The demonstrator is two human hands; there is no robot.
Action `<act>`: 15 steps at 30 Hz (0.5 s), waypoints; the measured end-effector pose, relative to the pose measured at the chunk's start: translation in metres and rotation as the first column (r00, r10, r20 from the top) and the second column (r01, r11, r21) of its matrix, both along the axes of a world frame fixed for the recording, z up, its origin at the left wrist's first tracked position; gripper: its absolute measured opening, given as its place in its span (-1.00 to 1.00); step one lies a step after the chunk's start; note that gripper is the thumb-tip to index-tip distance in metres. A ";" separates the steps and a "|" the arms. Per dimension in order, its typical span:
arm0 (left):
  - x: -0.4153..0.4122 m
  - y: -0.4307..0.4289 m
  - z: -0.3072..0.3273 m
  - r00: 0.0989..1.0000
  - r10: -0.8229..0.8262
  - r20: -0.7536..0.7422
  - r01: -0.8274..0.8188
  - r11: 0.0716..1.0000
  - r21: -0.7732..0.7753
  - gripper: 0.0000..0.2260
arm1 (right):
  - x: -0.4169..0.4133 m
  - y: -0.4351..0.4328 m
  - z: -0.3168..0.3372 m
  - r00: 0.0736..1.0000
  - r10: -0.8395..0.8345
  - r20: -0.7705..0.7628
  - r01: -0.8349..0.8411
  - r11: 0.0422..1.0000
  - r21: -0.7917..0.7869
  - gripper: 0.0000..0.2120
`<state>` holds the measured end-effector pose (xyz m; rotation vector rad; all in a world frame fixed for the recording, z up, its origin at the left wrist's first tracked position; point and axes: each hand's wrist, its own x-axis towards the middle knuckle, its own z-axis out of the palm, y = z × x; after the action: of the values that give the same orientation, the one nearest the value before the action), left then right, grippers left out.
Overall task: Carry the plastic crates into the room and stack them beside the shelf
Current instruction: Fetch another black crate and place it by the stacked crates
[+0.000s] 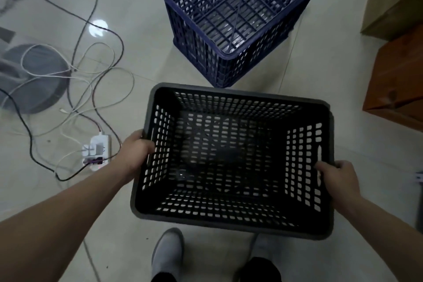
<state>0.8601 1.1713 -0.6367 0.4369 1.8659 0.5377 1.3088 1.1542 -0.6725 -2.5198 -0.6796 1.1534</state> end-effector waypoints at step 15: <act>0.026 0.027 0.033 0.988 -0.144 -0.052 0.135 0.982 -0.135 -0.50 | 0.032 -0.003 0.018 0.973 -0.071 -0.219 0.083 0.996 0.045 -0.45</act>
<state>0.8866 1.1985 -0.6040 0.4969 1.8998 0.3084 1.3412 1.1509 -0.6544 -2.3091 -0.5436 1.3385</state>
